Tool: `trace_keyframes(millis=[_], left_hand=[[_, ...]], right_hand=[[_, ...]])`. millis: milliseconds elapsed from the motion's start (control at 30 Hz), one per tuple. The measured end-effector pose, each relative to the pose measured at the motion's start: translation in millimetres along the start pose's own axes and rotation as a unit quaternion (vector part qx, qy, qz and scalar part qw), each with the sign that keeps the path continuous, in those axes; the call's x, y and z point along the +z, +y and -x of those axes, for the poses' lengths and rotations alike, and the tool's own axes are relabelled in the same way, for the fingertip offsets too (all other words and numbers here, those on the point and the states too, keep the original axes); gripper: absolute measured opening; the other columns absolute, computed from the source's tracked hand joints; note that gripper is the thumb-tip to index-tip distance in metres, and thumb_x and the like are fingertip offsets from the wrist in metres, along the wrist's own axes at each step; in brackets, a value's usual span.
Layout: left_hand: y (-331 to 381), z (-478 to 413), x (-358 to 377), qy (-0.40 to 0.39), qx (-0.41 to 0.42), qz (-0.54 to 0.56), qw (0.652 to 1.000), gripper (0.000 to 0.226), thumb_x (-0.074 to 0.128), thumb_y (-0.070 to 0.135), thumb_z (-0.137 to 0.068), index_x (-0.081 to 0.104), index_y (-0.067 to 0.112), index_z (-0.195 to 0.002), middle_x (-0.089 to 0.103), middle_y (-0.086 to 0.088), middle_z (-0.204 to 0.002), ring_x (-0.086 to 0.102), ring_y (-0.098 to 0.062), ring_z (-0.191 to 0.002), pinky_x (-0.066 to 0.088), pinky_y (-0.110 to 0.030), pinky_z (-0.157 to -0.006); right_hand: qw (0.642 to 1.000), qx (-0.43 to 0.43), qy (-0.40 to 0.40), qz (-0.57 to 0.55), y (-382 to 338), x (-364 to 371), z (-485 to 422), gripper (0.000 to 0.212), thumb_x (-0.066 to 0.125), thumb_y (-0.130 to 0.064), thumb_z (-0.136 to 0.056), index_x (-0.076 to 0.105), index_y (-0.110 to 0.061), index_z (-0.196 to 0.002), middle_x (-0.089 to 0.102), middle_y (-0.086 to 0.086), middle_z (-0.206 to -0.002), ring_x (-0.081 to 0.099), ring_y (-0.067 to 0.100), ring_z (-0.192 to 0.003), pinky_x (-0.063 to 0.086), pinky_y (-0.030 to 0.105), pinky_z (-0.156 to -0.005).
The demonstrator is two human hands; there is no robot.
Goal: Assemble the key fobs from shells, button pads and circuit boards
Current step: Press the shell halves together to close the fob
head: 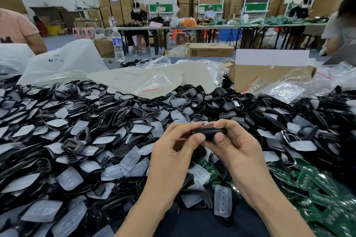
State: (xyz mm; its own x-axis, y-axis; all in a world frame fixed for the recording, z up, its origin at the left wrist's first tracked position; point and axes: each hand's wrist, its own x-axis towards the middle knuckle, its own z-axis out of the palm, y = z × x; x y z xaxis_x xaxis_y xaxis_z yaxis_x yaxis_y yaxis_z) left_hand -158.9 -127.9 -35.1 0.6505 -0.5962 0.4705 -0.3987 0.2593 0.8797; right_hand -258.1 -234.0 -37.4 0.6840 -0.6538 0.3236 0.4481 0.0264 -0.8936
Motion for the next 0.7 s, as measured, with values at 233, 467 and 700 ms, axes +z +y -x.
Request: trace_keyframes(millis=[233,467,700], left_hand=[[-2.1,0.9,-0.2,0.017,0.000,-0.009,1.000,0.029,0.069,0.010,-0.092,0.074,0.038,-0.099,0.069,0.007,-0.096,0.067,-0.014,-0.095,0.054,-0.025,-0.083],[-1.4,1.4,-0.3,0.028,0.017,-0.030,0.999,0.039,0.066,0.002,-0.093,0.073,0.040,-0.098,0.068,0.010,-0.096,0.066,-0.014,-0.097,0.052,-0.019,-0.082],[-1.7,1.2,1.9,0.039,0.035,-0.039,0.998,0.033,0.067,0.003,-0.092,0.072,0.035,-0.098,0.066,0.009,-0.095,0.066,-0.016,-0.095,0.051,-0.018,-0.080]], right_hand=[[1.000,0.003,-0.018,-0.009,0.9,-1.1,0.7,0.016,0.064,-0.020,-0.087,0.075,-0.031,-0.091,0.075,0.003,-0.111,0.071,0.022,-0.110,0.057,0.026,-0.090],[1.000,0.008,-0.019,-0.007,2.3,-0.5,0.5,0.013,0.066,-0.023,-0.088,0.075,-0.030,-0.093,0.074,0.005,-0.113,0.071,0.023,-0.111,0.057,0.027,-0.091],[0.999,0.014,-0.014,-0.043,-1.2,3.9,0.9,0.020,0.068,-0.021,-0.082,0.078,-0.029,-0.098,0.073,0.006,-0.120,0.067,0.021,-0.119,0.055,0.025,-0.093]])
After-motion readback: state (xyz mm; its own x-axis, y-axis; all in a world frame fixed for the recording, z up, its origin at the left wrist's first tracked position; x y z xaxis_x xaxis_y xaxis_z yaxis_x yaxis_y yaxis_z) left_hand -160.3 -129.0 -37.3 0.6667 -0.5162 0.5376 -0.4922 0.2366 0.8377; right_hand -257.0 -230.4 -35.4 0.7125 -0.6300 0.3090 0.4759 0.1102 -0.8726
